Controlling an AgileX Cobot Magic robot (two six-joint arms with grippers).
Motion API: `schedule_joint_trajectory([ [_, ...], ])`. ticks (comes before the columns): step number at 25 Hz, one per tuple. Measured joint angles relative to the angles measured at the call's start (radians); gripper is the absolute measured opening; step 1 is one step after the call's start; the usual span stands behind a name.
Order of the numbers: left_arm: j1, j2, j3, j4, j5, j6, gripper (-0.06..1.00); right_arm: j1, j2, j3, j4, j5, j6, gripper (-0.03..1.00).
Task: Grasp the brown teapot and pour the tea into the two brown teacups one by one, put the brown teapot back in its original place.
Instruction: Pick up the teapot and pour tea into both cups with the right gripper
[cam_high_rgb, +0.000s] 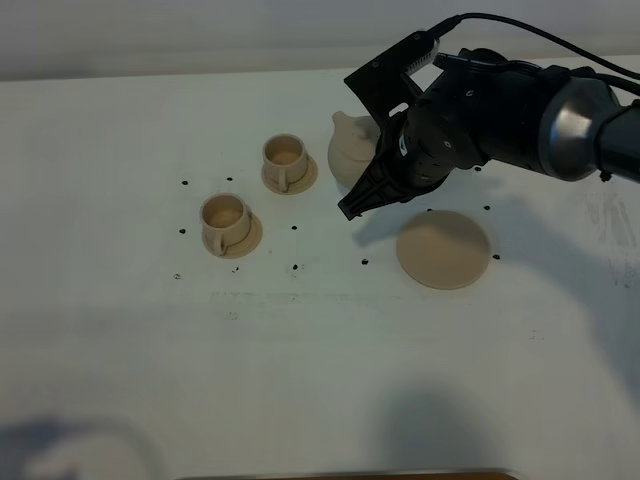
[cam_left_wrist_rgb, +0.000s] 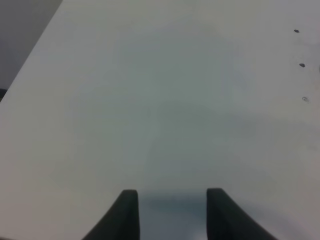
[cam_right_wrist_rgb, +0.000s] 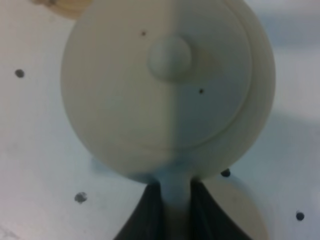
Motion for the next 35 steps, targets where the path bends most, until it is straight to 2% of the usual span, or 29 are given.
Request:
schedule_joint_trajectory([
  [17, 0.000, 0.000, 0.000, 0.000, 0.000, 0.000, 0.31, 0.034, 0.068, -0.135, 0.001, 0.058, -0.125, 0.11],
  [27, 0.000, 0.000, 0.000, 0.000, 0.000, 0.000, 0.31, 0.034, 0.131, -0.157, 0.000, 0.073, -0.145, 0.11],
  [35, 0.000, 0.000, 0.000, 0.000, 0.000, 0.000, 0.31, 0.034, 0.168, -0.211, -0.045, 0.082, -0.167, 0.11],
])
